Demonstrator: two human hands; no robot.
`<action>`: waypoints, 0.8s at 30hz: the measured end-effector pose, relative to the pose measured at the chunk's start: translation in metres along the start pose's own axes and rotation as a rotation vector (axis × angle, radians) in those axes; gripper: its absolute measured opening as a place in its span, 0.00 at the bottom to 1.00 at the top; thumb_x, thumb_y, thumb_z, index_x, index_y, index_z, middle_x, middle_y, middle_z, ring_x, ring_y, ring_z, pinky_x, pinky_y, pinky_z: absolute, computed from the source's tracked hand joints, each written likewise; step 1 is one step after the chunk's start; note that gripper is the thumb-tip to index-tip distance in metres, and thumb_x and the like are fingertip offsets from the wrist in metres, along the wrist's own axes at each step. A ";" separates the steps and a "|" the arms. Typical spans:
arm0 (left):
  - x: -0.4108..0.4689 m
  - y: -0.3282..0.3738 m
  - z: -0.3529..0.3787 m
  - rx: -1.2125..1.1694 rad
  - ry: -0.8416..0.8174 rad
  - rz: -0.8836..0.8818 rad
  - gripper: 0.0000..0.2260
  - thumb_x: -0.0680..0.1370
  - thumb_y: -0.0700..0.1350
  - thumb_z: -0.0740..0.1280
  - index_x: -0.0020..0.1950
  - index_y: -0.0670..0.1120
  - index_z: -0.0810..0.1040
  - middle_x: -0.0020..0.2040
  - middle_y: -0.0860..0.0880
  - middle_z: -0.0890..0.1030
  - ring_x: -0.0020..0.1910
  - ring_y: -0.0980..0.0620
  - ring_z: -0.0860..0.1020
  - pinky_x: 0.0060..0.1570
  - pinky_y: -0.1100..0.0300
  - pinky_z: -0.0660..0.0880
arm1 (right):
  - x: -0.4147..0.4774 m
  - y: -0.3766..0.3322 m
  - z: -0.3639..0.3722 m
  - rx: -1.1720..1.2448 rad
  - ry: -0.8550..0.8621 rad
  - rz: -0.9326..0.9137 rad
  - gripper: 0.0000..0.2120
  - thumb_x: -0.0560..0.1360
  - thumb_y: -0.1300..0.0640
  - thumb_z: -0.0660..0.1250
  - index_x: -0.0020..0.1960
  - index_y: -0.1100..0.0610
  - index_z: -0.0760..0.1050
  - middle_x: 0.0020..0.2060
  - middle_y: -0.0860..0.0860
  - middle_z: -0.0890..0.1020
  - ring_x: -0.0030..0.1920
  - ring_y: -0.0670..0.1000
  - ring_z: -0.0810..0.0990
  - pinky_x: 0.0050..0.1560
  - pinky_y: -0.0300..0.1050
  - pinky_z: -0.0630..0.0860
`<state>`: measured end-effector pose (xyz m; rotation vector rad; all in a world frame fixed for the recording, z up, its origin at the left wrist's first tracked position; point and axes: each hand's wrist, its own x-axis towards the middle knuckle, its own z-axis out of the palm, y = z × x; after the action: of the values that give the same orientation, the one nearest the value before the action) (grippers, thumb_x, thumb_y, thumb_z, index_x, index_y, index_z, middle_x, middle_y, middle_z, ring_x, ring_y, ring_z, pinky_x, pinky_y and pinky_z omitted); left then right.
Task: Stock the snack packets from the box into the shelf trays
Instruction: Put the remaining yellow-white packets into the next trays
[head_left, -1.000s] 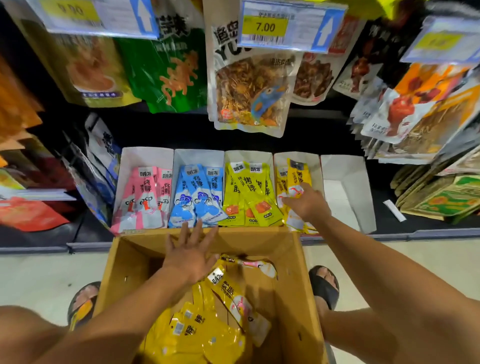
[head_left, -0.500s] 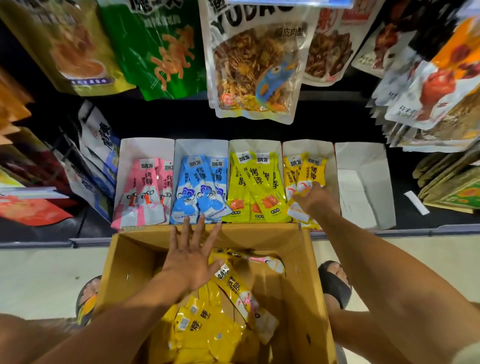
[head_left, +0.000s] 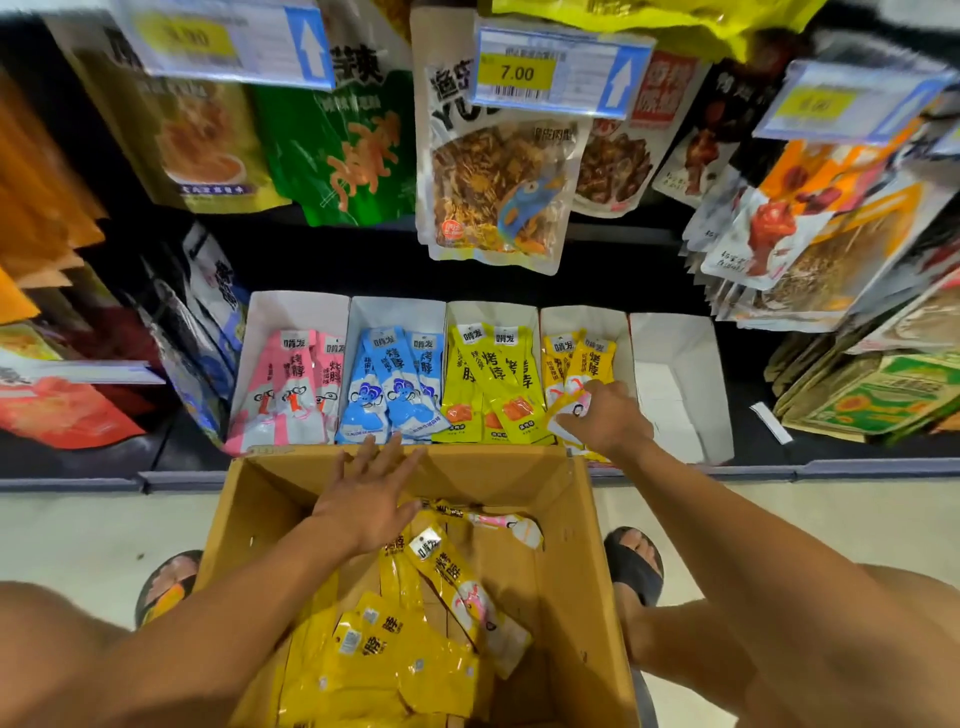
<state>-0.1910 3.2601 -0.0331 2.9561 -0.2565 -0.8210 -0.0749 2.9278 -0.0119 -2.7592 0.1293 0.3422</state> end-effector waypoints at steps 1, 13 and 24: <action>-0.004 0.001 -0.002 -0.001 0.017 0.011 0.33 0.84 0.65 0.51 0.82 0.62 0.35 0.83 0.51 0.35 0.82 0.42 0.36 0.79 0.37 0.41 | -0.008 -0.005 -0.004 -0.010 0.016 -0.009 0.35 0.72 0.37 0.71 0.73 0.53 0.68 0.66 0.58 0.71 0.63 0.63 0.74 0.58 0.56 0.75; -0.100 -0.015 0.030 0.021 0.150 -0.014 0.29 0.84 0.66 0.47 0.84 0.60 0.46 0.85 0.50 0.41 0.83 0.44 0.38 0.79 0.35 0.42 | -0.123 -0.054 0.044 -0.223 -0.026 -0.324 0.32 0.73 0.36 0.67 0.73 0.48 0.69 0.70 0.53 0.69 0.69 0.58 0.70 0.67 0.60 0.70; -0.202 -0.010 0.151 -0.132 0.021 -0.167 0.36 0.77 0.73 0.34 0.84 0.60 0.47 0.85 0.53 0.45 0.84 0.47 0.43 0.79 0.41 0.44 | -0.180 -0.057 0.154 -0.309 -0.425 -0.399 0.25 0.76 0.45 0.66 0.72 0.46 0.69 0.67 0.50 0.73 0.65 0.56 0.76 0.57 0.49 0.76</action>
<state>-0.4381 3.3034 -0.0615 2.8891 0.0457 -0.7896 -0.2755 3.0444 -0.0873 -2.8372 -0.6173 0.8808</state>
